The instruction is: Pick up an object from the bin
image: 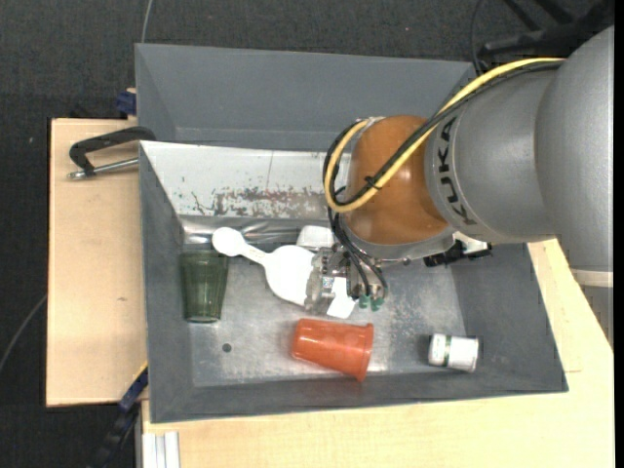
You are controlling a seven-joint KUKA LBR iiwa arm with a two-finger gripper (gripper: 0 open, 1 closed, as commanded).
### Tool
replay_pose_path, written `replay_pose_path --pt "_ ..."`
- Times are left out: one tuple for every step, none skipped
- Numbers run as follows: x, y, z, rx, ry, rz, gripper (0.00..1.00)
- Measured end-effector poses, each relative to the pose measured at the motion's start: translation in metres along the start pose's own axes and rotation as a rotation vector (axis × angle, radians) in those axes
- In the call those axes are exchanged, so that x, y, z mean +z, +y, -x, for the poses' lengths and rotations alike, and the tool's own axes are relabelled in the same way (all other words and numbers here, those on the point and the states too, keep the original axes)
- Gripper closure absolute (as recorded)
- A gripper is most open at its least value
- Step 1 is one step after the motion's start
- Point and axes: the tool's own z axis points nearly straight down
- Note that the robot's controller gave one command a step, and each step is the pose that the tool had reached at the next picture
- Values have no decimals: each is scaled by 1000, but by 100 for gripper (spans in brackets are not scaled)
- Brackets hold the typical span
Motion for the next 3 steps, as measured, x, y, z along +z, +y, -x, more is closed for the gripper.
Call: replay_pose_path --pt "0 0 0 0 0 0 100" --pt "-12 1 -3 -3 -3 2 100" --pt "-26 0 -7 -18 -4 2 100"
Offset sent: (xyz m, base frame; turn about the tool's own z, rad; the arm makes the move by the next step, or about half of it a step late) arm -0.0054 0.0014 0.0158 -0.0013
